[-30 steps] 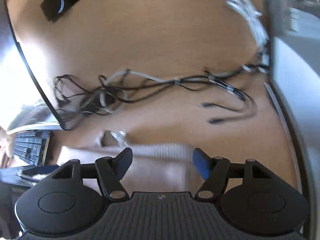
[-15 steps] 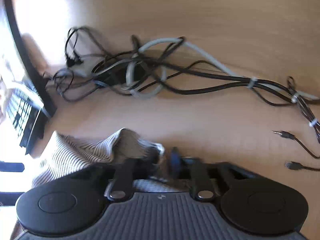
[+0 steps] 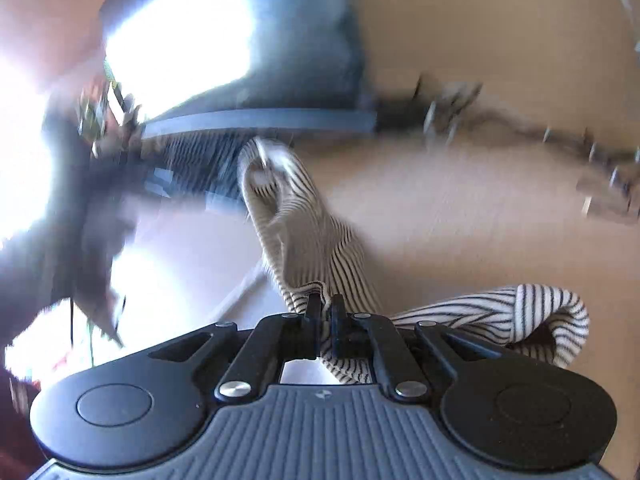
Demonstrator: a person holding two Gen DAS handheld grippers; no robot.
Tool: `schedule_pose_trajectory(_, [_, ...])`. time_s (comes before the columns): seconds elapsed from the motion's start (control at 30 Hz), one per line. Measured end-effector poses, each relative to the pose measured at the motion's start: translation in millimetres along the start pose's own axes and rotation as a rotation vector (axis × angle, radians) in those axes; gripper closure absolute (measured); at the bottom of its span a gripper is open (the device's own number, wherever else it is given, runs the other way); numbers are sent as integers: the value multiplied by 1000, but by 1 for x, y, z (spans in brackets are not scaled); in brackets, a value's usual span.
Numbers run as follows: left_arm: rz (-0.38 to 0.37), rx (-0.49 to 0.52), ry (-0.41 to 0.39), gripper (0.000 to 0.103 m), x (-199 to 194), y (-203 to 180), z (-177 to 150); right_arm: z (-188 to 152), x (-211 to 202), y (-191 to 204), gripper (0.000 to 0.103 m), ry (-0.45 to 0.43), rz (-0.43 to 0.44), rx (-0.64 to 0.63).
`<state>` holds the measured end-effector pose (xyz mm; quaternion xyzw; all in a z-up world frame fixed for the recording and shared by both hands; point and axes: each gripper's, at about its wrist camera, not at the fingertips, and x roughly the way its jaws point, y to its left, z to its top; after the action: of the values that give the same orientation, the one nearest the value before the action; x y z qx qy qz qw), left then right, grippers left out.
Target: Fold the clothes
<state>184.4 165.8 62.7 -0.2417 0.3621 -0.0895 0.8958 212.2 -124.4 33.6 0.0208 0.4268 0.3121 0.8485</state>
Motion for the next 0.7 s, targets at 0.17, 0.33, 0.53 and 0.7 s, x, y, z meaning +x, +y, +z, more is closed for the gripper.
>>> schedule_pose_trajectory(0.17, [-2,75,107,0,14,-17,-9,-46,7,29,98,103,-21,-15])
schedule_pose_trajectory(0.33, [-1,118,248,0,24,-20,-38,-48,-39,17,54,-14,-44,65])
schedule_pose_trajectory(0.53, [-56,95,372,0,28,-17,-66,-51,-91,-22,32,-148,-179,213])
schedule_pose_trajectory(0.7, [-116,-63,410,0,48,-8,-76,-70,-60,-47,32,-100,-174,348])
